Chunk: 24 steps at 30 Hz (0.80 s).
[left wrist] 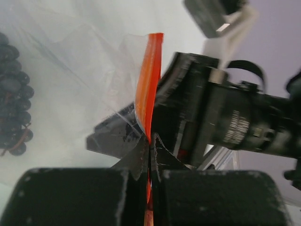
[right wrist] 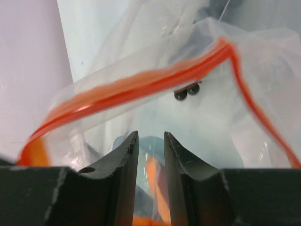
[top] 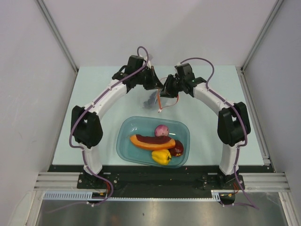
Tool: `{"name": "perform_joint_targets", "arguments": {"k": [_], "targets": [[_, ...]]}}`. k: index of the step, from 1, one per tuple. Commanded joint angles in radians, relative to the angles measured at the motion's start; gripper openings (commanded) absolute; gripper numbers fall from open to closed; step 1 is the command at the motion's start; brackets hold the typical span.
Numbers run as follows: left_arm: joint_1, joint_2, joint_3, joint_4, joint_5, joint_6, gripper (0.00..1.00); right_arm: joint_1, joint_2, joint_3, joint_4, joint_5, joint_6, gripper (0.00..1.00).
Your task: Open the zip-top bag and remove the fake food
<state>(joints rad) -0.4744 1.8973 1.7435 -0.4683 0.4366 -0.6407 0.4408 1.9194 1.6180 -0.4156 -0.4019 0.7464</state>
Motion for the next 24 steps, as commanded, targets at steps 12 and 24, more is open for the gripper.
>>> {"name": "perform_joint_targets", "arguments": {"k": [12,24], "targets": [[-0.09,0.063,0.123,0.085,0.076,-0.08,0.0,-0.042,0.139,-0.04,0.155,0.021,0.156,0.42],[-0.121,0.144,0.191,0.092,0.099,-0.114,0.0,-0.037,0.237,0.049,0.058,-0.006,0.007,0.54]]}}
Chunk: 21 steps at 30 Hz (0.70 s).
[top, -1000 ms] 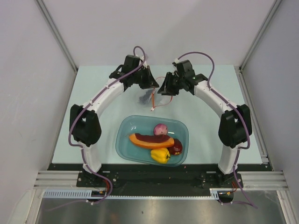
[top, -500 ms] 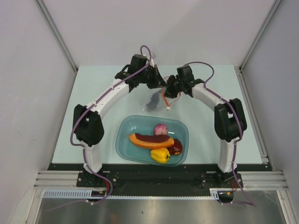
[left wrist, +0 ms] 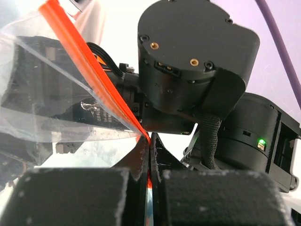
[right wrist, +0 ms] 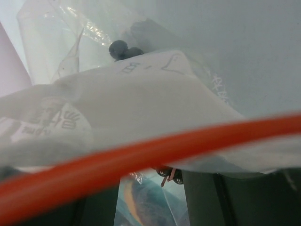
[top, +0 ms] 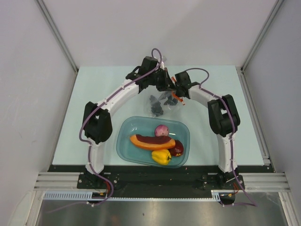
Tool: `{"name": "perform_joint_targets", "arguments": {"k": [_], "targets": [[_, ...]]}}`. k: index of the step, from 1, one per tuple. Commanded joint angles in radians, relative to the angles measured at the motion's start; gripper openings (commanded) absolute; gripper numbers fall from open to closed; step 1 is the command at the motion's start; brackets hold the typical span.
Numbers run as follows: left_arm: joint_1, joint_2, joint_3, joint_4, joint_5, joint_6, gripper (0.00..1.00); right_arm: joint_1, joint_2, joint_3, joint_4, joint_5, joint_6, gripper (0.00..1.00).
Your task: Open the zip-top bag and remove the fake food
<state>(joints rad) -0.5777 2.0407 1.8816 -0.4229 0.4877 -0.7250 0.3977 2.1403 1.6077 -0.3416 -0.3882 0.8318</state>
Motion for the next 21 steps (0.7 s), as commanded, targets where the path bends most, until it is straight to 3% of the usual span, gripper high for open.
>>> {"name": "perform_joint_targets", "arguments": {"k": [1,6,12,21], "targets": [[-0.017,0.003,0.053,0.047,0.048,-0.03,0.0,0.007,0.021,0.076,-0.023,-0.02,-0.097,0.54],[-0.019,0.009,0.057,0.049,0.045,-0.039,0.0,0.012,0.044,0.199,-0.262,0.005,-0.161,0.54],[-0.021,0.026,0.123,0.071,0.072,-0.039,0.0,0.015,0.004,0.233,-0.393,0.009,-0.26,0.59],[-0.05,0.053,0.125,0.11,0.104,-0.067,0.0,0.013,-0.077,0.043,-0.41,0.041,-0.416,0.6]]}}
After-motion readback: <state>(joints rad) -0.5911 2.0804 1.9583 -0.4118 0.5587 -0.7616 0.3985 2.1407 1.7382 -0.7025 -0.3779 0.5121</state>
